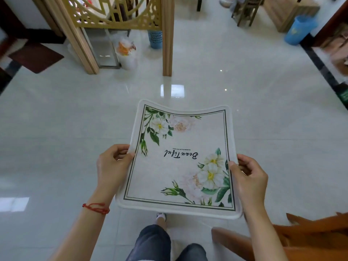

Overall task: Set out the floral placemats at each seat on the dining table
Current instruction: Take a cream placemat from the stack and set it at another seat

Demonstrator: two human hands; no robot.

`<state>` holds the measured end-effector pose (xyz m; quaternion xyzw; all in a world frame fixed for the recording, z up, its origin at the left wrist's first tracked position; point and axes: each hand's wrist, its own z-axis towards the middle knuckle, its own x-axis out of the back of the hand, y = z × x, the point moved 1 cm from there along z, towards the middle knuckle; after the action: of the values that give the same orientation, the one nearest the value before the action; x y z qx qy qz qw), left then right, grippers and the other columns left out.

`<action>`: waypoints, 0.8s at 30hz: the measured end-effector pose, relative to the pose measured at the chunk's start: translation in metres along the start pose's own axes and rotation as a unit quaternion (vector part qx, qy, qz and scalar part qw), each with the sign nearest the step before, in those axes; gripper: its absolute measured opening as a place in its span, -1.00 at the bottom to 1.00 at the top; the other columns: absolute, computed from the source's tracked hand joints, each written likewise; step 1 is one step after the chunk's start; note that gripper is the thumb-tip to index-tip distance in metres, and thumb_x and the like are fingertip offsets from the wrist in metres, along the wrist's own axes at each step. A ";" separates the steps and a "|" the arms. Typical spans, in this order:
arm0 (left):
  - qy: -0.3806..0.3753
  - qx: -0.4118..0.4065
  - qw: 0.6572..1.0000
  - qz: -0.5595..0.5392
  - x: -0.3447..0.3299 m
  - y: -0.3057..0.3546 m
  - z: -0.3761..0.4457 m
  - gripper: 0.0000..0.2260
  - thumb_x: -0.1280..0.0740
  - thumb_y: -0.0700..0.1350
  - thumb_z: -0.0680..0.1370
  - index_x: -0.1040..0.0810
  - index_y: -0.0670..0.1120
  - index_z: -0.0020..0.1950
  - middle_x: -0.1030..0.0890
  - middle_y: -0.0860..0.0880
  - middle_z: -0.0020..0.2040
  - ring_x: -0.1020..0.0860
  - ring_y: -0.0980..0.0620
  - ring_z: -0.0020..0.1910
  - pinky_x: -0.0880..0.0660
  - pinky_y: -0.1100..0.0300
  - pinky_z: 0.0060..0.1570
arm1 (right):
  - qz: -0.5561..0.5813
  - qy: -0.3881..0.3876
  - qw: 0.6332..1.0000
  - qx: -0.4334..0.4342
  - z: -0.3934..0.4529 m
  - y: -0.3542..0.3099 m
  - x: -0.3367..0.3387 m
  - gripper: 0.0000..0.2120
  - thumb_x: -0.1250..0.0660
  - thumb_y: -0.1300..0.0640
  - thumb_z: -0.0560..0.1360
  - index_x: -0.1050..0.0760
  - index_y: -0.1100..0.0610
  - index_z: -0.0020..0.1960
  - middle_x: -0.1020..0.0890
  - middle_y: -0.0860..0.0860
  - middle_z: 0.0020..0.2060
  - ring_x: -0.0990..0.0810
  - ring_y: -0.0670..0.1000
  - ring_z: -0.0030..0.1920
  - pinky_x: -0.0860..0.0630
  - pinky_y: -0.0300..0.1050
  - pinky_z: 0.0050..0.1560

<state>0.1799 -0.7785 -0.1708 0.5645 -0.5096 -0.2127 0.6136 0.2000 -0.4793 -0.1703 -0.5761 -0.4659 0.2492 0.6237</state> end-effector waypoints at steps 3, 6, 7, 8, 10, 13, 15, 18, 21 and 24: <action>-0.013 -0.003 1.000 0.005 -0.024 0.011 0.042 -0.88 -0.42 -0.24 0.41 -0.58 -0.06 -0.11 -0.60 0.01 -0.23 -0.53 0.07 -0.28 -0.48 0.47 -0.29 | 0.008 0.021 1.000 -0.014 0.036 -0.005 -0.017 -0.82 -0.38 0.31 0.41 -0.56 0.10 -0.05 -0.62 -0.06 -0.24 -0.54 -0.24 -0.33 -0.47 -0.46 -0.31; -0.024 -0.010 1.000 0.009 -0.045 0.024 0.085 -0.87 -0.41 -0.27 0.41 -0.57 -0.07 -0.12 -0.59 -0.02 -0.25 -0.51 0.04 -0.29 -0.45 0.51 -0.29 | 0.018 0.034 0.999 -0.026 0.072 -0.016 -0.036 -0.81 -0.37 0.34 0.41 -0.55 0.07 -0.08 -0.60 -0.04 -0.26 -0.53 -0.24 -0.37 -0.45 -0.46 -0.34; -0.029 -0.012 0.999 0.008 -0.052 0.029 0.098 -0.87 -0.41 -0.28 0.41 -0.57 -0.08 -0.11 -0.59 -0.04 -0.24 -0.50 0.04 -0.29 -0.44 0.53 -0.29 | 0.022 0.037 0.999 -0.028 0.083 -0.020 -0.041 -0.81 -0.36 0.34 0.41 -0.55 0.07 -0.09 -0.60 -0.02 -0.26 -0.53 -0.24 -0.37 -0.45 -0.46 -0.34; -0.032 -0.014 0.999 0.007 -0.059 0.034 0.111 -0.87 -0.41 -0.28 0.41 -0.57 -0.09 -0.11 -0.59 -0.05 -0.24 -0.50 0.04 -0.29 -0.44 0.53 -0.30 | 0.023 0.042 0.999 -0.027 0.094 -0.024 -0.046 -0.81 -0.36 0.34 0.41 -0.55 0.07 -0.08 -0.60 -0.02 -0.26 -0.53 -0.23 -0.36 -0.45 -0.47 -0.35; -0.038 -0.014 0.999 0.011 -0.072 0.044 0.135 -0.87 -0.41 -0.28 0.41 -0.57 -0.11 -0.10 -0.59 -0.07 -0.23 -0.50 0.03 -0.30 -0.44 0.53 -0.30 | 0.020 0.051 0.998 -0.027 0.115 -0.029 -0.054 -0.82 -0.37 0.33 0.41 -0.55 0.10 -0.06 -0.60 -0.03 -0.26 -0.53 -0.22 -0.35 -0.45 -0.47 -0.34; -0.050 -0.016 0.998 0.025 -0.094 0.058 0.163 -0.87 -0.41 -0.28 0.40 -0.58 -0.11 -0.09 -0.60 -0.09 -0.21 -0.51 0.00 -0.27 -0.49 0.40 -0.21 | 0.014 0.058 0.998 -0.035 0.145 -0.032 -0.062 -0.82 -0.37 0.32 0.41 -0.56 0.11 -0.05 -0.60 -0.06 -0.26 -0.53 -0.23 -0.35 -0.45 -0.47 -0.33; -0.058 -0.012 0.998 0.021 -0.111 0.067 0.179 -0.87 -0.41 -0.29 0.40 -0.58 -0.12 -0.10 -0.61 -0.14 -0.19 -0.52 -0.04 -0.25 -0.51 0.22 -0.11 | 0.018 0.063 0.997 -0.045 0.166 -0.033 -0.065 -0.83 -0.37 0.32 0.41 -0.56 0.10 -0.05 -0.60 -0.06 -0.26 -0.52 -0.23 -0.36 -0.44 -0.47 -0.34; -0.064 -0.012 0.998 0.026 -0.142 0.081 0.202 -0.86 -0.40 -0.31 0.40 -0.58 -0.12 -0.09 -0.61 -0.16 -0.18 -0.52 -0.06 -0.23 -0.50 0.13 -0.07 | 0.016 0.069 0.996 -0.051 0.203 -0.032 -0.067 -0.83 -0.37 0.32 0.41 -0.56 0.11 -0.05 -0.60 -0.06 -0.26 -0.52 -0.25 -0.36 -0.44 -0.48 -0.34; -0.069 -0.014 0.997 0.032 -0.178 0.098 0.223 -0.87 -0.40 -0.30 0.40 -0.59 -0.15 -0.08 -0.61 -0.14 -0.18 -0.53 -0.05 -0.23 -0.49 0.23 -0.12 | 0.013 0.074 0.996 -0.055 0.245 -0.032 -0.066 -0.83 -0.37 0.31 0.41 -0.55 0.10 -0.05 -0.60 -0.07 -0.25 -0.52 -0.26 -0.36 -0.45 -0.48 -0.33; -0.077 -0.021 0.996 0.037 -0.215 0.119 0.244 -0.87 -0.40 -0.29 0.41 -0.59 -0.14 -0.08 -0.62 -0.12 -0.19 -0.54 -0.05 -0.23 -0.47 0.28 -0.17 | 0.023 0.082 0.995 -0.059 0.286 -0.032 -0.062 -0.82 -0.38 0.30 0.41 -0.55 0.05 -0.07 -0.60 -0.07 -0.25 -0.52 -0.23 -0.35 -0.48 -0.44 -0.30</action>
<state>-0.1527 -0.6822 -0.1837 0.5142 -0.5709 -0.2436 0.5919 -0.0833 -0.3994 -0.1858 -0.6407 -0.4138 0.1877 0.6189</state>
